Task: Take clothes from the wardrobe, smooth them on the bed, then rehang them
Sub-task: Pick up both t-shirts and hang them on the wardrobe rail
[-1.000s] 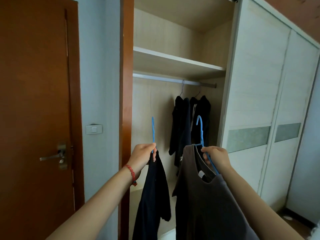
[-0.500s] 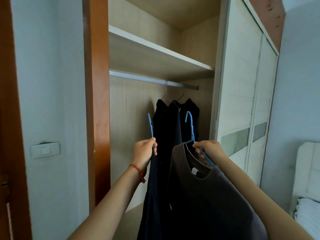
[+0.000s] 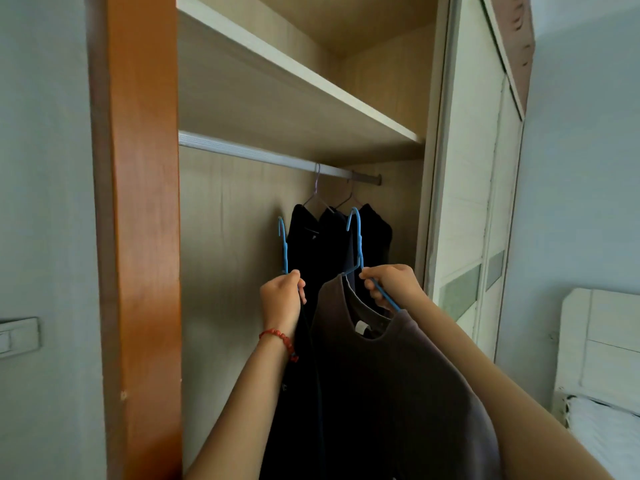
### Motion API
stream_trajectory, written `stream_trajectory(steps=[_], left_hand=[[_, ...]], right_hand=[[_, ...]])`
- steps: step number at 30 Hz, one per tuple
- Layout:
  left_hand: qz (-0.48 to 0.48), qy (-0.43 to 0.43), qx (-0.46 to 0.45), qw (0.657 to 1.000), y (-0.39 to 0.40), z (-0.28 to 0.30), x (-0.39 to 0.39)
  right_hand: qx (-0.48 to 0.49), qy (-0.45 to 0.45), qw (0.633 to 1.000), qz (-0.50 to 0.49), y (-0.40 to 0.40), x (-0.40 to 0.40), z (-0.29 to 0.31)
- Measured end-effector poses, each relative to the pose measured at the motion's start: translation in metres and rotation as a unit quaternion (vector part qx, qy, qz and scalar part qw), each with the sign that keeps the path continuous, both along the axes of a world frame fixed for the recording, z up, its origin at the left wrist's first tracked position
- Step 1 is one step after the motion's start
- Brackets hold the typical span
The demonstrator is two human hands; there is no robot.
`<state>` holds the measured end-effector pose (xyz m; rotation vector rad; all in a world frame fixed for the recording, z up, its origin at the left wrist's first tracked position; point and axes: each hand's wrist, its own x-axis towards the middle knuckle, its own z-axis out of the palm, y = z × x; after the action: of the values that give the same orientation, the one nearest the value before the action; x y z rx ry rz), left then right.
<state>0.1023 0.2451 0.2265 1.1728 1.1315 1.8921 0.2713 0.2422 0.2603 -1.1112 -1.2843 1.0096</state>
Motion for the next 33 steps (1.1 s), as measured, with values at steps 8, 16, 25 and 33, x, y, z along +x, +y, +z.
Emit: stream_trajectory(steps=[8,16,25,33], left_hand=[[0.07,-0.031,0.007,0.997,0.054,0.016,-0.01],[0.129,-0.047,0.031,0.99,0.118,0.059,-0.027],[0.193,0.042,0.084,0.977,0.138,0.122,-0.063],[0.222,0.11,0.119,0.961,0.14,0.167,-0.091]], right_hand=[[0.015,0.016,0.998,0.051,0.075,-0.031,0.028],[0.052,0.013,0.99,0.134,0.168,-0.038,0.069],[0.13,0.003,0.97,0.208,0.23,-0.074,0.122],[0.123,0.048,0.964,0.232,0.263,-0.104,0.149]])
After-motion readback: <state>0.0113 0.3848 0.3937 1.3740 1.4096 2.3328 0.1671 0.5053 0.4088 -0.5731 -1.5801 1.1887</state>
